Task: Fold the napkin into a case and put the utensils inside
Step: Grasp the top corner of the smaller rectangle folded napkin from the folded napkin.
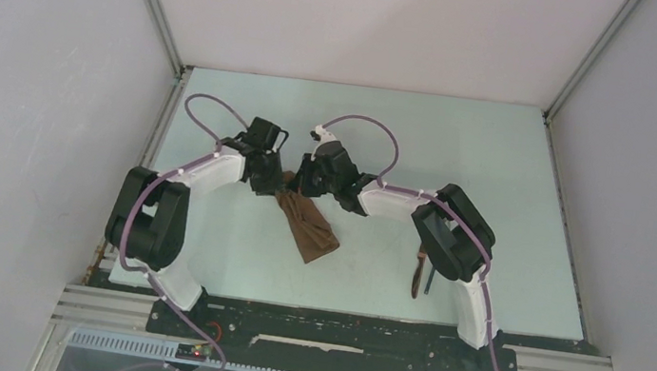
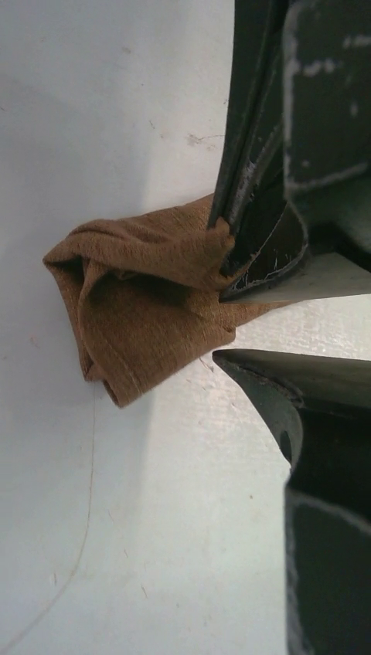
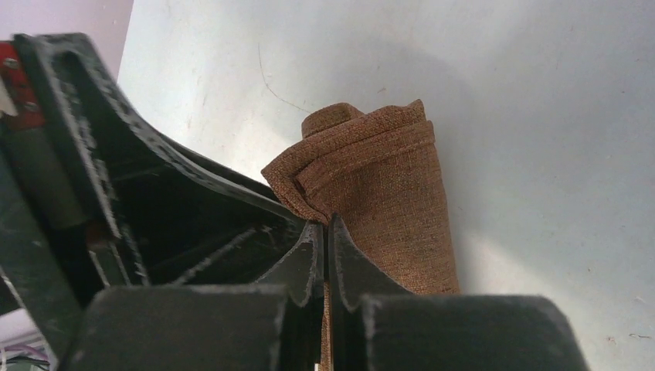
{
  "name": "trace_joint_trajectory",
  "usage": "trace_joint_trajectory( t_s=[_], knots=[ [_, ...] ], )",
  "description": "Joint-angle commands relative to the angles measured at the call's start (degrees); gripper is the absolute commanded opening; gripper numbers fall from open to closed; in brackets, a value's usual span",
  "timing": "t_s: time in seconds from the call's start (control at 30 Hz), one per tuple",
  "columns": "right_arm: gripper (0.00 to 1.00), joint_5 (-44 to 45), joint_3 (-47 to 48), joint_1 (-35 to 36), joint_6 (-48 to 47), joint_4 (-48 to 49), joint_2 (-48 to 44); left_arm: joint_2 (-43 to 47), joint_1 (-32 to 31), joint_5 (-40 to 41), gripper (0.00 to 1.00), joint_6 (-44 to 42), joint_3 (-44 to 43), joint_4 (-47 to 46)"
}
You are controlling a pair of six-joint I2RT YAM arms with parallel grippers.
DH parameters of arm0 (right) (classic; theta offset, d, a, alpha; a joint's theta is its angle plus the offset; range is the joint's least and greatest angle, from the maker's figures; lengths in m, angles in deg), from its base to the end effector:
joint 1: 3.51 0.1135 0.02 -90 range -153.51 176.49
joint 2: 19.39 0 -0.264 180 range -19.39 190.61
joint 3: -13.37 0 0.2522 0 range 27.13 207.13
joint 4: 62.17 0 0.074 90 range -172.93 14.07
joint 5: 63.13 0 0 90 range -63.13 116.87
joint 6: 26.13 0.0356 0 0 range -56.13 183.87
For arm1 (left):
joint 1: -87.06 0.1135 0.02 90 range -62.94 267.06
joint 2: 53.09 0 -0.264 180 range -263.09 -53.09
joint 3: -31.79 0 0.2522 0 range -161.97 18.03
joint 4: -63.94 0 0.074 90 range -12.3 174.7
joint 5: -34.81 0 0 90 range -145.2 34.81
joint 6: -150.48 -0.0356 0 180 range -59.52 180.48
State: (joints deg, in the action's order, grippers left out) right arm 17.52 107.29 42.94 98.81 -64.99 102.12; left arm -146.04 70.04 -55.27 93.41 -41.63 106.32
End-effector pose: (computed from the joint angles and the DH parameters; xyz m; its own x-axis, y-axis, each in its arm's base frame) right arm 0.3235 0.3487 0.1665 -0.7508 0.0305 -0.6599 -0.4656 0.6842 0.5613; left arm 0.3087 -0.0946 0.1961 -0.8675 -0.3030 -0.3945 -0.2124 0.9428 -0.2570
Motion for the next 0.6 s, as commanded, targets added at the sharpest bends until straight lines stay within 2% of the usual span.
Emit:
trace_joint_trajectory(
  t_s=[0.0,0.17,0.47,0.57],
  knots=[
    [0.00,-0.48,-0.83,-0.62,1.68,0.86,-3.63,-2.28,-2.40,3.40,0.35,-1.27,-4.55,0.04],
    [0.00,-1.15,-0.92,-0.75,2.05,1.26,-3.37,-6.62,-3.24,5.19,0.35,-1.69,-8.07,3.35],
    [0.00,-1.73,-1.06,-0.61,2.50,1.28,-3.13,-9.35,-4.25,8.49,0.33,-2.61,-11.60,6.34],
    [0.00,-1.79,-1.03,-0.62,2.42,1.22,-3.10,-9.51,-4.25,9.17,0.23,-2.53,-11.99,6.49]
  ],
)
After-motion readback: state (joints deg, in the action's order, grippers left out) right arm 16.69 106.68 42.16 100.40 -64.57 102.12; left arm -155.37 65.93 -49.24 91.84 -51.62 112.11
